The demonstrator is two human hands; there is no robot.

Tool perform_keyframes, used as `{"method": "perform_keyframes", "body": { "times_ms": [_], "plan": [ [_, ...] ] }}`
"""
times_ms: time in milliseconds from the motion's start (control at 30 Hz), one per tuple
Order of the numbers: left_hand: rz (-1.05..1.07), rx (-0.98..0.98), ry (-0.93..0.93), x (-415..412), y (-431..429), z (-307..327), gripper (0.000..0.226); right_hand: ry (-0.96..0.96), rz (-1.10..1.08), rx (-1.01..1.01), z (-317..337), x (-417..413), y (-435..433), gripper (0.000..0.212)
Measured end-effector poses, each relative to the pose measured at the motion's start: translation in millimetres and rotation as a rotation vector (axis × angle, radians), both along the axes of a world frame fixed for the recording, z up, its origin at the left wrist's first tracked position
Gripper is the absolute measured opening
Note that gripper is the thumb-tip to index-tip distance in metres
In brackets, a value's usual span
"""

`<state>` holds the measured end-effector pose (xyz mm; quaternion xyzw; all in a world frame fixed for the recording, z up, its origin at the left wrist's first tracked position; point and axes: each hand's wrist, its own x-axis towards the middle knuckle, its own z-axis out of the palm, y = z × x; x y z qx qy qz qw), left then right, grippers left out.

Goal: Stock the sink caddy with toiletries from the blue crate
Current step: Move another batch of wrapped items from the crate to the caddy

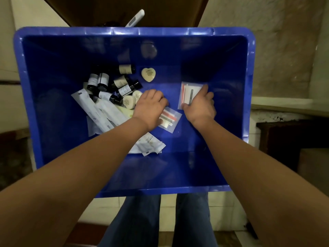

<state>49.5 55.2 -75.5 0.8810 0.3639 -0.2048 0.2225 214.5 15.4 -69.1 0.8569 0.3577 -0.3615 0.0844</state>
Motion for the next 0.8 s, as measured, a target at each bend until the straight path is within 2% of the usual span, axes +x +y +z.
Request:
{"method": "perform_keyframes", "body": {
  "times_ms": [200, 433, 567, 667, 733, 800],
  "plan": [
    [0.013, 0.006, -0.025, 0, -4, -6, 0.049, 0.006, -0.039, 0.023, -7, -1, 3, 0.091],
    [0.003, 0.027, -0.039, 3, -4, 0, 0.029, 0.058, -0.072, 0.106, -4, -6, 6, 0.058],
    [0.008, 0.03, -0.051, 3, -6, 10, 0.032, 0.099, -0.057, 0.136, 8, -7, 1, 0.049],
    [-0.063, 0.046, -0.008, 0, -5, 21, 0.028, 0.135, -0.071, 0.174, 24, -4, -1, 0.028],
    [-0.038, 0.036, 0.0, -3, -4, 31, 0.025, 0.151, -0.08, 0.19, 38, -3, -1, 0.015],
    [0.03, -0.001, 0.004, -5, -4, 42, 0.023, 0.178, -0.091, 0.221, 54, -3, -1, 0.014]
  ]
}}
